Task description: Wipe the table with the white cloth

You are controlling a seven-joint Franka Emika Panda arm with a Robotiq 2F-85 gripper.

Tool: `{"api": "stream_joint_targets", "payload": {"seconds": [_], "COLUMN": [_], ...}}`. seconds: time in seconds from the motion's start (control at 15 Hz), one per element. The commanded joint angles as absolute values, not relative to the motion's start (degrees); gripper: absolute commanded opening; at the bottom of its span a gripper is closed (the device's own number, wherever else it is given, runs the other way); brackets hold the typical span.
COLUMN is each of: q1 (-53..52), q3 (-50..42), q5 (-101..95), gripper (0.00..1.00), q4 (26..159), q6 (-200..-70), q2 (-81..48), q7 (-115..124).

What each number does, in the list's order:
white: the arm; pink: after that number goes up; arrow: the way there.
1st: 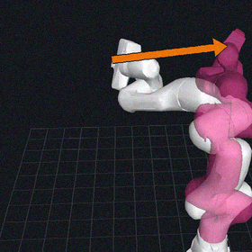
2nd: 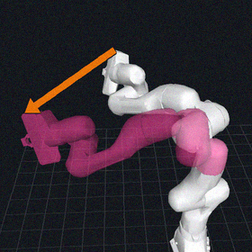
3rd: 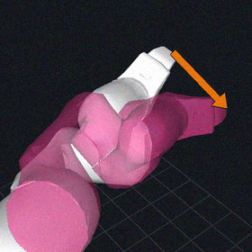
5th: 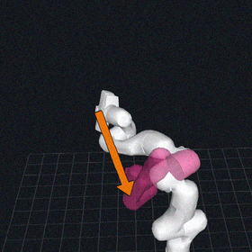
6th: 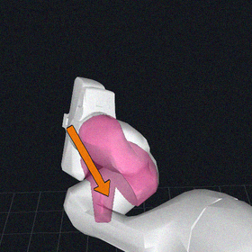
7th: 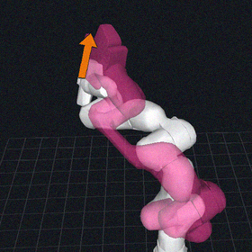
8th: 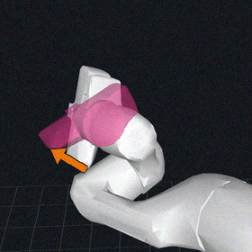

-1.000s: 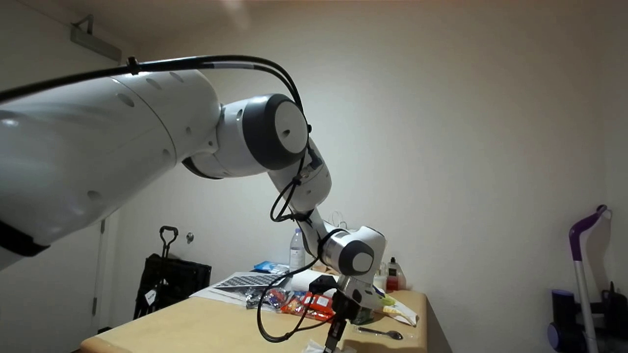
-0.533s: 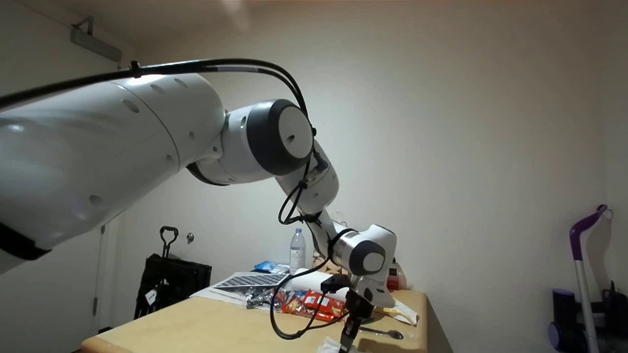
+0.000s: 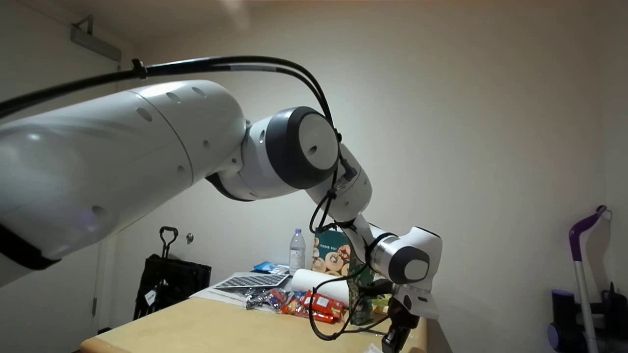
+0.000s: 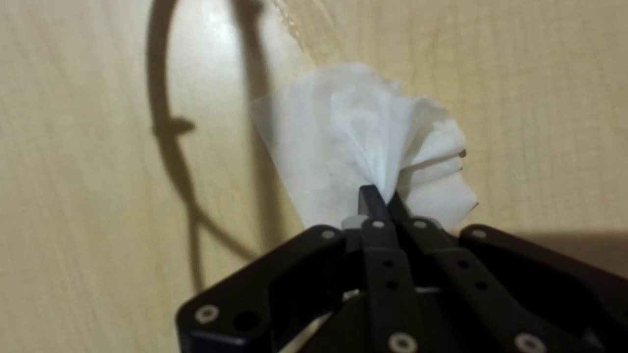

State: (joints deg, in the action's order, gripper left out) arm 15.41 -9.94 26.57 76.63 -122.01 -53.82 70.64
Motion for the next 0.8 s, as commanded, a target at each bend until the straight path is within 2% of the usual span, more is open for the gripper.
{"api": "stream_joint_targets", "payload": {"seconds": [0.0, 0.73], "q1": [15.8, 15.1], "q3": [-9.2, -17.0], "q5": [25.8, 24.5], "gripper": [0.02, 0.0], "q4": [76.3, 94.5], "q6": [-122.0, -126.0], "q2": [-54.0, -45.2], "q7": [71.3, 82.2]}}
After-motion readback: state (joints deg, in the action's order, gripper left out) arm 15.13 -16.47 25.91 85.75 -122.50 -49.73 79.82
